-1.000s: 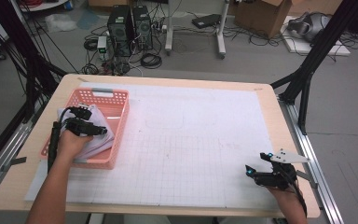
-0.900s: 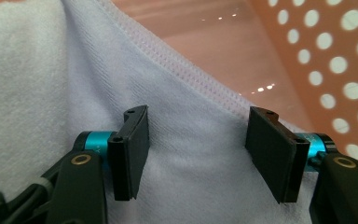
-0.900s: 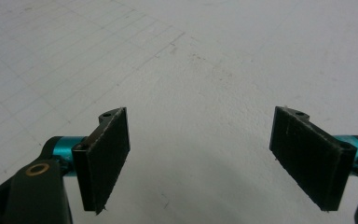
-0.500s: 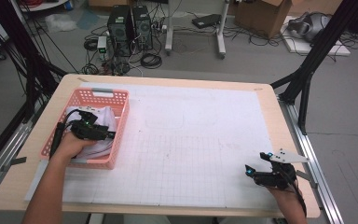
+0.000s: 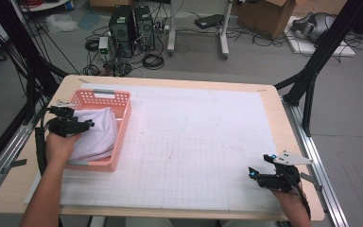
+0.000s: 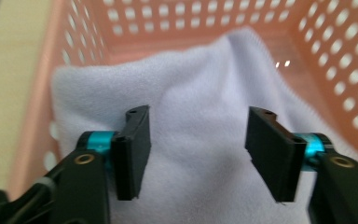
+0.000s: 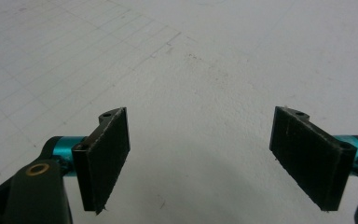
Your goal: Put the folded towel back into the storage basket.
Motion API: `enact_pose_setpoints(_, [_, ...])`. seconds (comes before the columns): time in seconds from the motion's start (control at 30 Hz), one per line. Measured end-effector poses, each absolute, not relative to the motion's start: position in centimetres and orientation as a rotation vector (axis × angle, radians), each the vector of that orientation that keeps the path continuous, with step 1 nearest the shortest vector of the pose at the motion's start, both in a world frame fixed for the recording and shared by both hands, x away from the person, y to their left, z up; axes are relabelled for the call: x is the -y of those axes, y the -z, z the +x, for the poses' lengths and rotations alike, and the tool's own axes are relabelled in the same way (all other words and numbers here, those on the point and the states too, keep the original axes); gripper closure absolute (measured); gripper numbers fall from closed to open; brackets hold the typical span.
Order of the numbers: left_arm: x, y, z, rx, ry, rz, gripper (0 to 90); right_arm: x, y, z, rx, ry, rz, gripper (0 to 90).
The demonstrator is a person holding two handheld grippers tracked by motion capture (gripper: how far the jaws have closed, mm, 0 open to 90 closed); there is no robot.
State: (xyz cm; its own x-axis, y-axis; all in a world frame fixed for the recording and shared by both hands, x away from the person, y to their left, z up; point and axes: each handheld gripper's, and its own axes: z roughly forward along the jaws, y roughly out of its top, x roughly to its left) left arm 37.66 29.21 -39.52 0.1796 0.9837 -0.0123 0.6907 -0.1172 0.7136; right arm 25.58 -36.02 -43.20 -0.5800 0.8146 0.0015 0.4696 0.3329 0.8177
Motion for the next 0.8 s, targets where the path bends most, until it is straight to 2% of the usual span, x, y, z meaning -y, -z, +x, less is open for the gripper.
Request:
enact_pose_setpoints(0.13, [-28.5,40.9,38.7,-1.609,-0.617,1.936,31.6,35.9,43.2,25.6,-2.197,-1.136,1.130,19.1])
enact_pose_setpoints(0.33, [-28.1,41.5,39.8,-1.584,-0.578,1.953,33.2,35.8,43.4,25.7,-2.204,-1.134,1.130,19.1])
enact_pose_setpoints(0.43, [-27.7,41.6,40.0,-1.477,-0.557,1.977,36.6,35.7,43.4,25.7,-2.212,-1.132,1.133,19.1])
enact_pose_setpoints(0.57, [-26.8,41.8,40.0,-1.234,-0.567,2.056,44.5,35.7,43.5,25.8,-2.212,-1.130,1.130,19.1])
enact_pose_setpoints(0.63, [-26.9,41.6,40.1,-1.262,-0.596,2.019,41.9,35.7,43.5,25.8,-2.214,-1.129,1.129,19.1])
enact_pose_setpoints(0.73, [-27.9,40.6,39.8,-1.390,-0.618,1.850,34.9,35.9,43.4,25.7,-2.208,-1.130,1.137,19.1])
enact_pose_setpoints(0.8, [-28.5,39.9,39.3,-1.431,-0.644,1.793,37.3,36.1,43.4,25.7,-2.204,-1.129,1.139,19.1])
